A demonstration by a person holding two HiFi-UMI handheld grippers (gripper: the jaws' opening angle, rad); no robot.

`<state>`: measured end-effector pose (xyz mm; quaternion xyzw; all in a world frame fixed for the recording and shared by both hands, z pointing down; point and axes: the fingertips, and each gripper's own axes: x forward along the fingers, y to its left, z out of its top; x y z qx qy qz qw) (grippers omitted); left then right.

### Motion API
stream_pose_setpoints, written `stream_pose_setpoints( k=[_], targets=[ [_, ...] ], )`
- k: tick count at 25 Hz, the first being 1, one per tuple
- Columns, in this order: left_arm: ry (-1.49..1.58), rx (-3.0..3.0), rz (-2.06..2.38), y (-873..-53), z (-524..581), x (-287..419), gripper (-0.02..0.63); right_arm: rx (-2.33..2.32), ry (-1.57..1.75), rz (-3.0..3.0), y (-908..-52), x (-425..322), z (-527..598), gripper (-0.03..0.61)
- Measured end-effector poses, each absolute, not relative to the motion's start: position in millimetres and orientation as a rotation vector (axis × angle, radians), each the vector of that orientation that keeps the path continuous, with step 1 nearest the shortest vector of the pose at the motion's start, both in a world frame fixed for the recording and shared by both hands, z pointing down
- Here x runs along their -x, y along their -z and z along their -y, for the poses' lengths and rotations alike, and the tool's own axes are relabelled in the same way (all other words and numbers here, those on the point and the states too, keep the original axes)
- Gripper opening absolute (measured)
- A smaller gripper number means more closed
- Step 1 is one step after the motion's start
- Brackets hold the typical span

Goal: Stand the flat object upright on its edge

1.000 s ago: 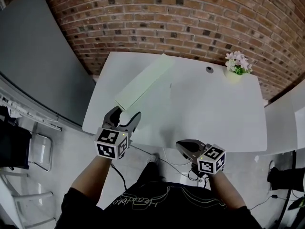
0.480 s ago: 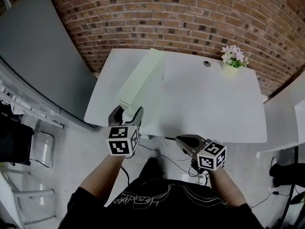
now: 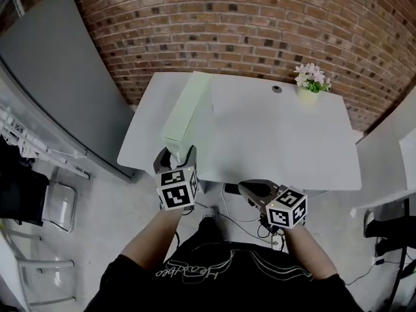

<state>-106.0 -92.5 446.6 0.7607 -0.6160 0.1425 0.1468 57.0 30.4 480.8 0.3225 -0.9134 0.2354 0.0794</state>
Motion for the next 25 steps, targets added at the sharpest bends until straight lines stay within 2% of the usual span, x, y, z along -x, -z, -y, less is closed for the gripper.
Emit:
stream_pose_setpoints(
  k=[12,25],
  targets=[
    [-0.373,-2.093,1.872,-445,94,100,0.301,-0.998,-0.715,2.711,-483,-76,-36,0.005],
    [-0.363,-2.074,1.899,-445,150,85,0.301,-1.068,-0.820,2.675,-505,-94,5,0.005]
  ],
)
